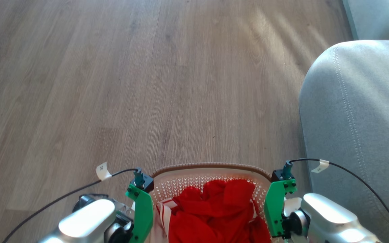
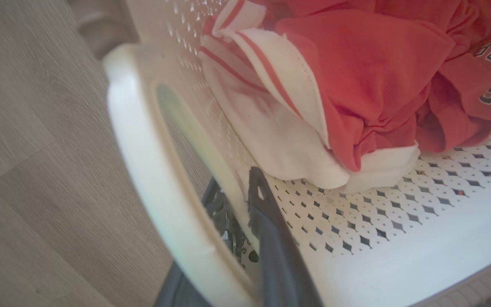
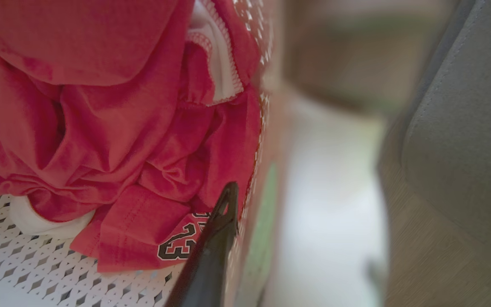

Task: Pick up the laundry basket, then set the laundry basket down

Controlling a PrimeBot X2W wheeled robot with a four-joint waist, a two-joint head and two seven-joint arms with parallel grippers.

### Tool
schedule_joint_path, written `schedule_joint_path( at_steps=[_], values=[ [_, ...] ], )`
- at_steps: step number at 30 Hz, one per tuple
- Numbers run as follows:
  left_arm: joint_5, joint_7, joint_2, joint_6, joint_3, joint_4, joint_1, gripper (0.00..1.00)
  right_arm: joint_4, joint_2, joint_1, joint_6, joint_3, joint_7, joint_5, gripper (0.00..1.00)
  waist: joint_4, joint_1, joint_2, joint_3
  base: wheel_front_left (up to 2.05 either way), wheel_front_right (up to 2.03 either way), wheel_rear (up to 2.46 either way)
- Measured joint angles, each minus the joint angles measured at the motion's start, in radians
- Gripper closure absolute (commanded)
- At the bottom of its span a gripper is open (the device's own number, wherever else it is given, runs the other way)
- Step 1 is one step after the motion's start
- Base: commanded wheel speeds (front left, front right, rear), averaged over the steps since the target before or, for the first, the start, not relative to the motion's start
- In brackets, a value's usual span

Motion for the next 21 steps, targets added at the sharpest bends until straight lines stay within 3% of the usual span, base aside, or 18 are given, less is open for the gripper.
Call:
schedule_joint_path(
  at_steps=[21],
  values=[
    [0.0,0.018,-0.001,0.0,-0.001,-0.003,0.0,1.0,-0.044,-0.004,0.04,-0.001,-0.071,0.035,-0.064,1.0,0.0,0.0,0.0001,-0.015,0.0,0.0,0.0]
  ],
)
